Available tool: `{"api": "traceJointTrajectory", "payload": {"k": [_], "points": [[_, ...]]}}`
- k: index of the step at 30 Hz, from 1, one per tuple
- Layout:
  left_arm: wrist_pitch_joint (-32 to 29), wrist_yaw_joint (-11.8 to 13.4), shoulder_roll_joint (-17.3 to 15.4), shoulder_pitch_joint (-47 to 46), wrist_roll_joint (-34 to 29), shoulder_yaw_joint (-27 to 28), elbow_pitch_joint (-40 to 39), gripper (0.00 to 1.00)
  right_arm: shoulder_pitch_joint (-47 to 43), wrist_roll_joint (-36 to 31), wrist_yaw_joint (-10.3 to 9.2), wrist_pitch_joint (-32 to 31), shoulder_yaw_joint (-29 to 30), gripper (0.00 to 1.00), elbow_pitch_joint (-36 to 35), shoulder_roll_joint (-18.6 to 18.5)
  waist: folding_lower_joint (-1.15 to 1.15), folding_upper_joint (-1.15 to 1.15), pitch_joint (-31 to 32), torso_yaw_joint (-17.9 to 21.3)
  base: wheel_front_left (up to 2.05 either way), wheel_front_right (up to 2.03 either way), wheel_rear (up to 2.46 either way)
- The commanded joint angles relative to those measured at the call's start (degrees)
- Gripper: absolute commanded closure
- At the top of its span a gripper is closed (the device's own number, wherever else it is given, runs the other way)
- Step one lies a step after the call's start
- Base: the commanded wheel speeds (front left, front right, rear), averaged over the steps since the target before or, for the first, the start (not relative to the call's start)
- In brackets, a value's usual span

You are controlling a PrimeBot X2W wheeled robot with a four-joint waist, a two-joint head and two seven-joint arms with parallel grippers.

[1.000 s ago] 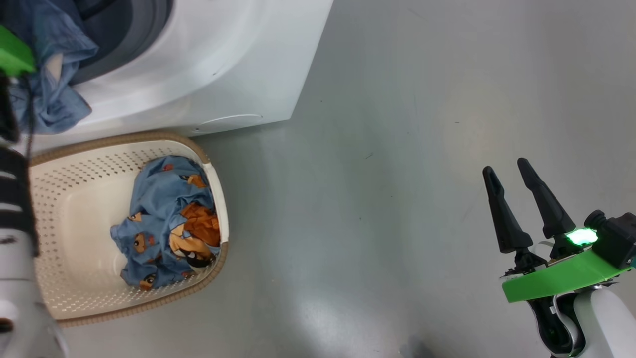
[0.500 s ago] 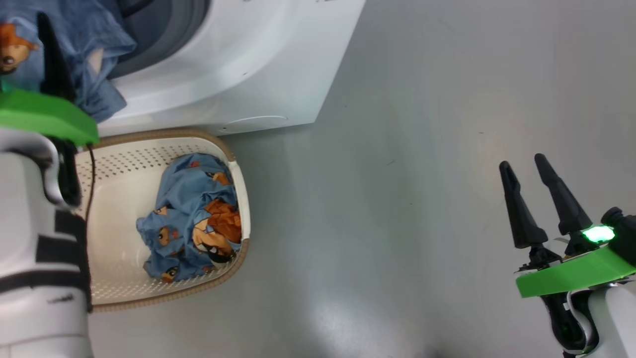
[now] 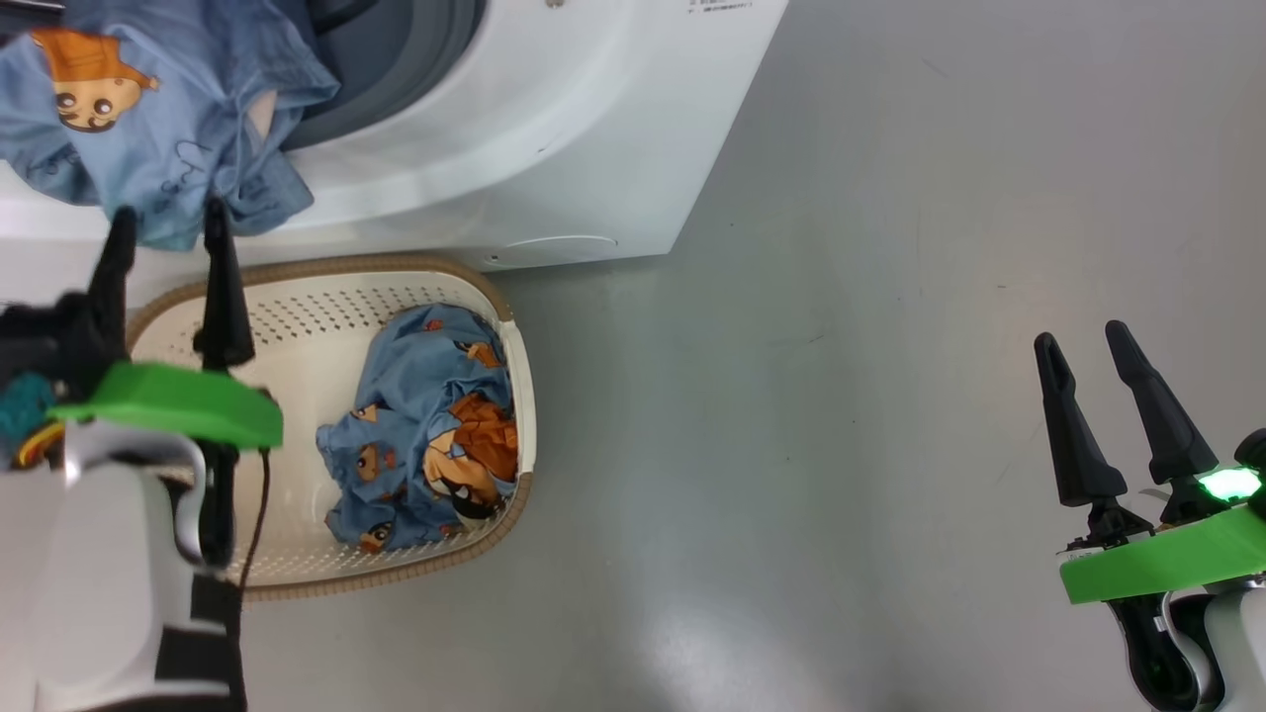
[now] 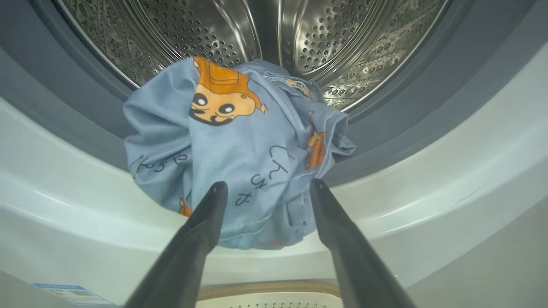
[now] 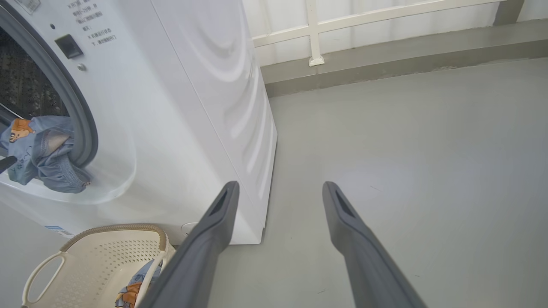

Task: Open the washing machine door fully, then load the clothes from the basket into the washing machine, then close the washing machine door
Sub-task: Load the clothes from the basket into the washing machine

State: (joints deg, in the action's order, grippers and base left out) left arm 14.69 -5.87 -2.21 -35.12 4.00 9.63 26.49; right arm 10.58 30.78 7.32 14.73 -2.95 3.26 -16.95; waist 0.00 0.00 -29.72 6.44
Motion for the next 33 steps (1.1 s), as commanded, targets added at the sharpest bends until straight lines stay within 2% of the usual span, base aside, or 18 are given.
{"api": "traceJointTrajectory", "payload": {"k": [1,15,23,33], "points": [[0.30,0.10,-1.19,2.76,0.55,1.33,-2.71,0.00,-1.57,-0.52,0.17,0.27,-0.79,0.00,-1.29,-1.49,0.00,0.00,0.27,-0.13,0.00,0.00,0.00],[0.30,4.96,-0.68,16.99,4.01,-1.32,-13.97,0.00,-1.57,-0.37,0.17,0.27,-2.32,0.00,-0.99,-1.60,0.00,0.00,1.54,1.20,0.00,0.00,0.00],[0.30,6.35,-0.67,16.98,4.78,-2.72,-14.44,0.00,-1.61,-0.31,0.17,0.27,-2.67,0.00,-0.93,-1.64,0.00,0.00,1.72,1.26,0.00,0.00,0.00],[0.30,5.24,-0.67,9.85,4.51,-0.50,-8.72,0.00,-0.95,-0.38,0.17,0.27,-3.43,0.00,-1.19,-1.49,0.00,0.00,1.06,1.57,0.00,0.00,0.00]]}}
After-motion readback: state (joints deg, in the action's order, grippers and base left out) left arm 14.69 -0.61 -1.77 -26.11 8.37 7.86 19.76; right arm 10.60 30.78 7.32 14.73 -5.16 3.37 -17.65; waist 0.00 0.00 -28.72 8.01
